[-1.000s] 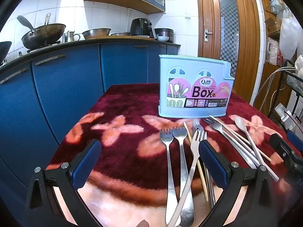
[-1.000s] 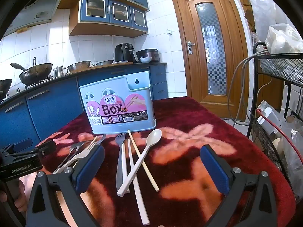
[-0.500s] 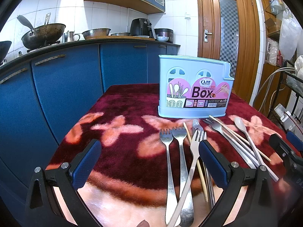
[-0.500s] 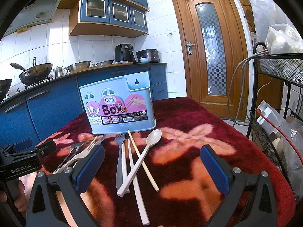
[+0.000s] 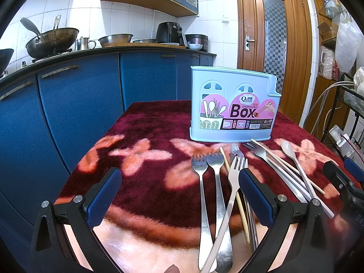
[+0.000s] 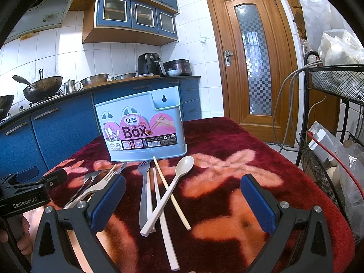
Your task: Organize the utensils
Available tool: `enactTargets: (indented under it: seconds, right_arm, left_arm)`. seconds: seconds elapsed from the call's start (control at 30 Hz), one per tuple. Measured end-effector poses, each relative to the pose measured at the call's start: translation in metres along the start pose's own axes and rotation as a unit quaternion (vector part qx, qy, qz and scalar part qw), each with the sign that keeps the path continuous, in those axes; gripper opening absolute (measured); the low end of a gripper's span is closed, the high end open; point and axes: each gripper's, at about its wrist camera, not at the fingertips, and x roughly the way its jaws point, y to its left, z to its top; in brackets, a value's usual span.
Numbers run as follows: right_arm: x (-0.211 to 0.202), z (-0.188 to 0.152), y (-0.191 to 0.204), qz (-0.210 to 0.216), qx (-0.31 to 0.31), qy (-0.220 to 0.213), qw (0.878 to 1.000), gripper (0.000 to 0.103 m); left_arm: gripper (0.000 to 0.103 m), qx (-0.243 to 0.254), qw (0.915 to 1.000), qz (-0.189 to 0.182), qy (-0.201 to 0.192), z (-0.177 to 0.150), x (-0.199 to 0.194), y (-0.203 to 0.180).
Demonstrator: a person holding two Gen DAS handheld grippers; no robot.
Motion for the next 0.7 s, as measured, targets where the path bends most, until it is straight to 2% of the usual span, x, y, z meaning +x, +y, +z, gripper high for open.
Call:
enactTargets:
  seconds: [0.7]
  right_arm:
    - [-0.0002, 0.0002, -0.0005, 0.0, 0.0, -0.001, 1.0, 0.103]
  left_arm:
    - [0.103, -0.001, 1.0, -0.001, 0.0, 0.0, -0.0001, 0.0009]
